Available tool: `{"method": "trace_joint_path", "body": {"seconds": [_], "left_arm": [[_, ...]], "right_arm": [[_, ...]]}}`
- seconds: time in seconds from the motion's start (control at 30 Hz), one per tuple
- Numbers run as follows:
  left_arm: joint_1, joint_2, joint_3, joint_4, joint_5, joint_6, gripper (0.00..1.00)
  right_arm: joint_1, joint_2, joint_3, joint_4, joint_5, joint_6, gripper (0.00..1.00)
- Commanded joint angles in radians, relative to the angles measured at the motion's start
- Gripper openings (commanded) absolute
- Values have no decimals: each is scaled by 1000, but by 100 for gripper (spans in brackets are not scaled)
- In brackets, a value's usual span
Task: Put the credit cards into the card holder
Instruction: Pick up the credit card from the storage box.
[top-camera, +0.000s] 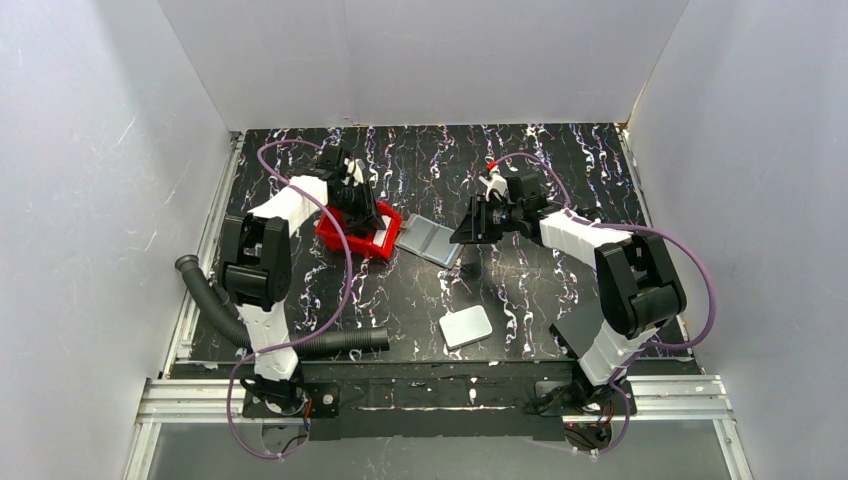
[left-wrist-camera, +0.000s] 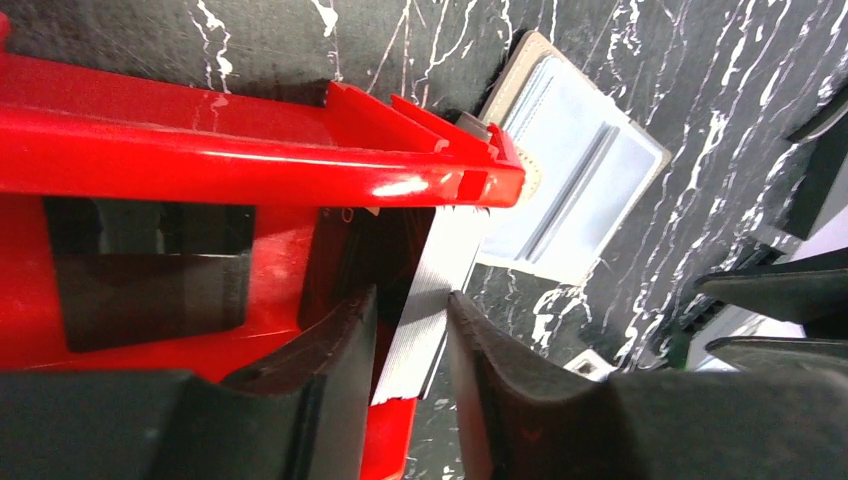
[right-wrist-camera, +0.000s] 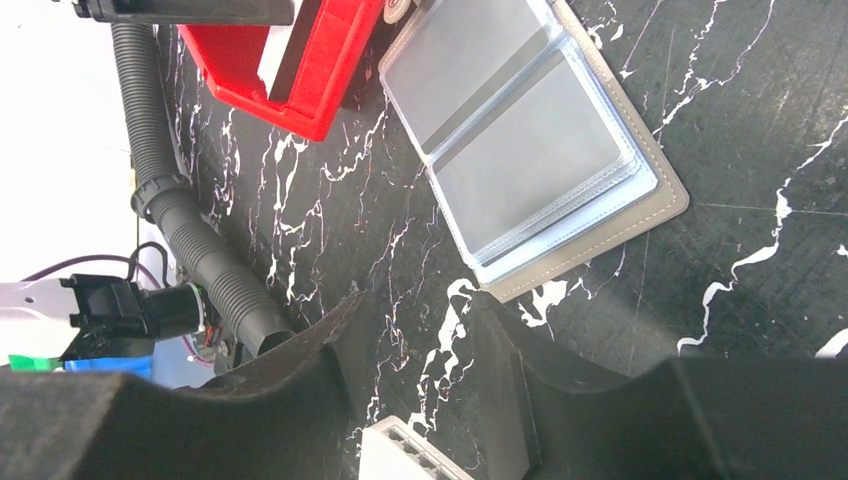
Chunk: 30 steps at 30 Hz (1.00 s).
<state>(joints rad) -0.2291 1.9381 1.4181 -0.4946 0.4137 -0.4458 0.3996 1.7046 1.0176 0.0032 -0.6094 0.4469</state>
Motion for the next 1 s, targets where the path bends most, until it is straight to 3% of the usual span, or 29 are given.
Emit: {"method": "trace_joint_path", "body": {"seconds": [0.0,0.2,0.33,0.4,0.57,0.7,0.97], "left_arm": [[-2,-36,0,-27,-53,35,26],[-2,-70,3,-43,-92,52,4],[-1,-73,11,-44,-90,50,0],[-1,-85,13,-48,-106,54,6],[2,-106,22,-81,-122,78,38],[8,-111,23,-91,-88,79,54],[36,-96,22,-94,-60,85,59]], "right_arm": [[2,-40,-5,46,-19,16,50],[13,-34,-1,55,-18,27,50],[38,-34,10,68,1,41,50],[65,-30,26,73,25,60,50],[164,12,41,228,119,258,55],[240,121,107,320,177,371,58],[284,264,210,346,259,447,63]]}}
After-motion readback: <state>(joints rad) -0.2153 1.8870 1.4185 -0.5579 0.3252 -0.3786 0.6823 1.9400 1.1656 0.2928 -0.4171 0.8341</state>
